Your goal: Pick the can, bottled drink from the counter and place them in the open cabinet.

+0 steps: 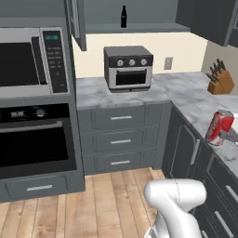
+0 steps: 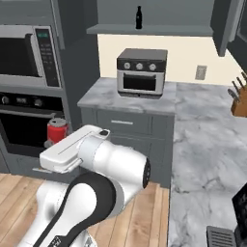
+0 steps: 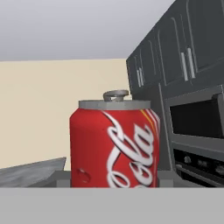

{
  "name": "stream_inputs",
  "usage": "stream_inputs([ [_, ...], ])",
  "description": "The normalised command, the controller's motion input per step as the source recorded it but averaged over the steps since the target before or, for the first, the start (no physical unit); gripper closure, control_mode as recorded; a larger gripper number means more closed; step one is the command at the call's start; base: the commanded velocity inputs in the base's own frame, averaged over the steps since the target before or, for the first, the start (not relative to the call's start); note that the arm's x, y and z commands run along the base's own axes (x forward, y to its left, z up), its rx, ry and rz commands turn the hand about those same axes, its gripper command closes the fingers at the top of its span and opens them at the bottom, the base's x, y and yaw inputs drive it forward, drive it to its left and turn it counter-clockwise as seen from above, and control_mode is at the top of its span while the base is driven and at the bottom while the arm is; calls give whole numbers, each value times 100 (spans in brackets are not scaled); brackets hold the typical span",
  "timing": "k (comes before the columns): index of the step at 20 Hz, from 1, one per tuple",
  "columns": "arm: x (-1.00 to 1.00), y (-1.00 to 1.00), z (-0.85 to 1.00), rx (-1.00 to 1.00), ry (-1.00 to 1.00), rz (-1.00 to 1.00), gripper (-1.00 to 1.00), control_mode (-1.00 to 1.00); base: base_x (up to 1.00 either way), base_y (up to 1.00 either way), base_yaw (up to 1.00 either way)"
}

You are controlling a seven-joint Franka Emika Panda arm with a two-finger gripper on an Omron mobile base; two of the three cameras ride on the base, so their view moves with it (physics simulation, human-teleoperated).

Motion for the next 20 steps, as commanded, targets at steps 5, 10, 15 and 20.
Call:
stream_inputs([
  [5, 0, 0, 0, 0, 0, 0, 100, 100, 91, 0, 0],
  [10, 0, 0, 0, 0, 0, 0, 100, 100, 100, -11, 0],
  [15, 0, 0, 0, 0, 0, 0, 100, 100, 100, -33, 1],
  [20, 0, 0, 0, 0, 0, 0, 100, 100, 92, -61, 7],
])
